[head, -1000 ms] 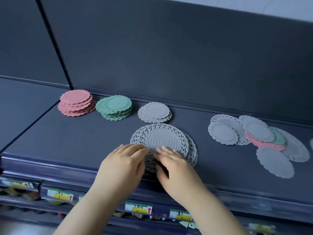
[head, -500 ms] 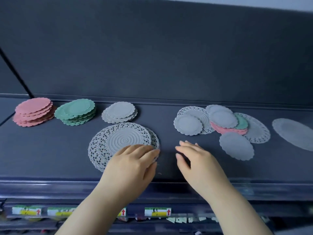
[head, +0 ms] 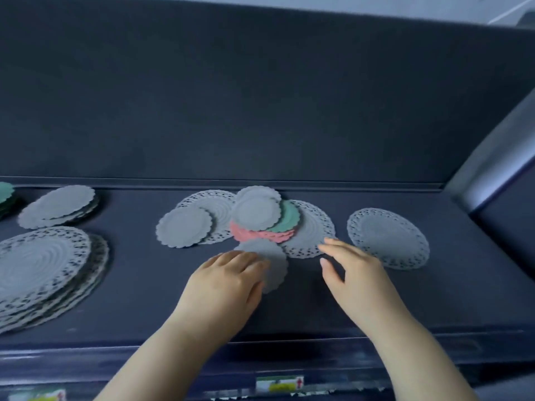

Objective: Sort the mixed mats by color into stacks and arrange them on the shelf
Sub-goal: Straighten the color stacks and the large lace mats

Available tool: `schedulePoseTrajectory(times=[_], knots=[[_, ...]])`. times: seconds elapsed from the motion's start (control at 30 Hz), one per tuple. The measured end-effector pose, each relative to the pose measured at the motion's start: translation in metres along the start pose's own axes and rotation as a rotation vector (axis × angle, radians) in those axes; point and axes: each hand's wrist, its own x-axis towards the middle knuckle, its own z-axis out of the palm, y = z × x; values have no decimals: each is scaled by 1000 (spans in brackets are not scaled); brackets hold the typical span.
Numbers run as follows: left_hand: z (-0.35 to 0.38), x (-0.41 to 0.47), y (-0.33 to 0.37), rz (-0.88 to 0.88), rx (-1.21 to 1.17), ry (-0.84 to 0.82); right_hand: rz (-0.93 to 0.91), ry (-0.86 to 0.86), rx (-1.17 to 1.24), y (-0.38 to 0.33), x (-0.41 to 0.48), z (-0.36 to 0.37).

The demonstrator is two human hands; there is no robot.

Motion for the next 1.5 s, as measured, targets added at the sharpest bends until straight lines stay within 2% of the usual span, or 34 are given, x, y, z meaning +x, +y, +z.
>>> schedulePoseTrajectory(times=[0.13,0.27,0.33,0.43,0.6,0.67,0.73,0.83,0.9,1.0,1.13,1.23,1.33,1.5], knots=[[26,27,38,-153,67,-149,38,-54,-102,67,19,-29],[39,36,50,-249,117,-21,133,-284,-160,100,32,-44],[41,39,55,-222,166,44,89,-293,-217,106,37,-45],[41,45,63,-197,204,45,-6,-303,-405,108,42,-37],[34,50,64,-425,182,-212,-55,-266,-505,108,47,-19],[34,48,61,-420,212,-221,-42,-304,-564,103,48,-24],[30,53,63,-325,163,-213,-54,-306,-613,104,49,-24],[32,52,62,-159,237,-77,-38,-308,-637,101,48,-24],[34,53,67,-206,212,-49,-24,-319,-653,99,48,-26],[37,48,68,-289,203,2,0,-249,-542,100,49,-33],[37,35,62,-255,103,103,91,-117,-167,85,40,-44],[20,22,61,-222,58,164,-64,0,49,56,25,-32],[-4,3,45,-182,77,238,-184,92,121,22,14,-5],[-43,-55,-24,-140,22,364,-190,252,320,-63,-7,36]])
